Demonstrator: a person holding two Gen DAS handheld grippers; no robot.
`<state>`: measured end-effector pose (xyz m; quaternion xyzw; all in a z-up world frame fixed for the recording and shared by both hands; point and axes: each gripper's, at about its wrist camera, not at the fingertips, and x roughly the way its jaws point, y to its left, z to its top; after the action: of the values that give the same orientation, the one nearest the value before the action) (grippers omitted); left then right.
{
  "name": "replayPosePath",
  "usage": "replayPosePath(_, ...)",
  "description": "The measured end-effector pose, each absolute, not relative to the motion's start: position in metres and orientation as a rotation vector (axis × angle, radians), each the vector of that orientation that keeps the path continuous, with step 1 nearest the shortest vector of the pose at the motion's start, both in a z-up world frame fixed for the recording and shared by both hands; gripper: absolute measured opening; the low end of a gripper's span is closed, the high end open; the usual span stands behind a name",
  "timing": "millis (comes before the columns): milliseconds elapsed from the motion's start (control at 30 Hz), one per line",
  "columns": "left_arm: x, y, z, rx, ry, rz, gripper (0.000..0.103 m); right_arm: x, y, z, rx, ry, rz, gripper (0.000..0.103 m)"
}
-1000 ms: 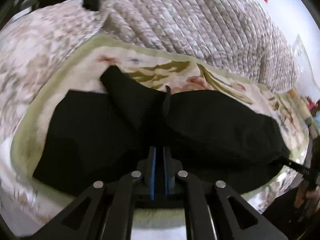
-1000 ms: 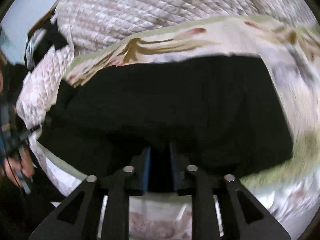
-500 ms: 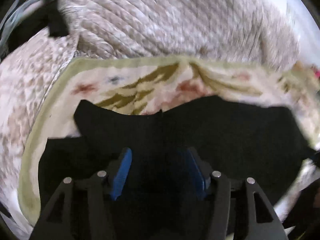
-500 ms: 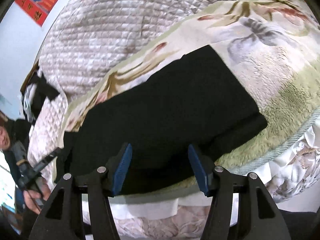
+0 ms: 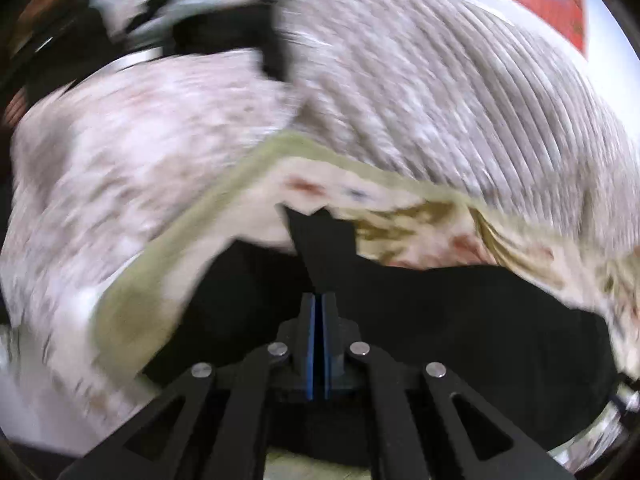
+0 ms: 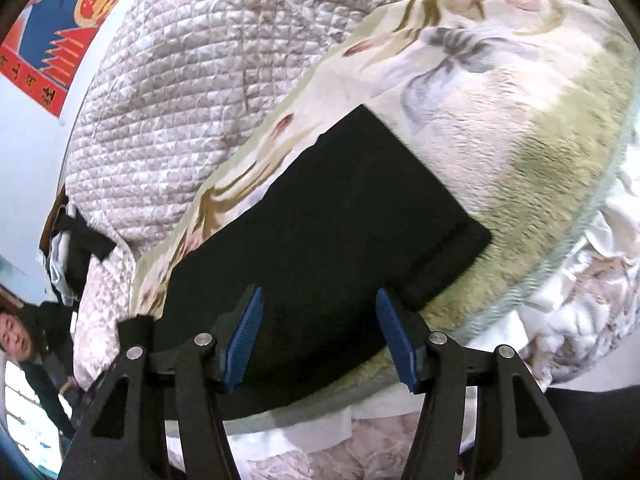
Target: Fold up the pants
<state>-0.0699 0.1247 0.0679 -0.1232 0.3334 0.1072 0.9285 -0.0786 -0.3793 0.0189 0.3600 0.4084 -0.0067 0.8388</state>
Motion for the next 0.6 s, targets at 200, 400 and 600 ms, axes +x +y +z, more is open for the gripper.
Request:
replayPosePath(200,-0.076,0.171,0.048,-0.391,0.724,0.188,0.004,-0.071,-0.380,0.017,0.763,0.860,-0.040,0.058)
replayPosePath(400,-0.095,0.170,0.030,-0.482,0.803,0.175,0.040,-0.073,-0.382,0.017,0.760,0.839,-0.045,0.058)
replayPosePath(600,-0.099,0.165,0.026,-0.540,0.804,0.122,0.056,-0.071,-0.379,0.020,0.750,0.816,-0.064,0.058)
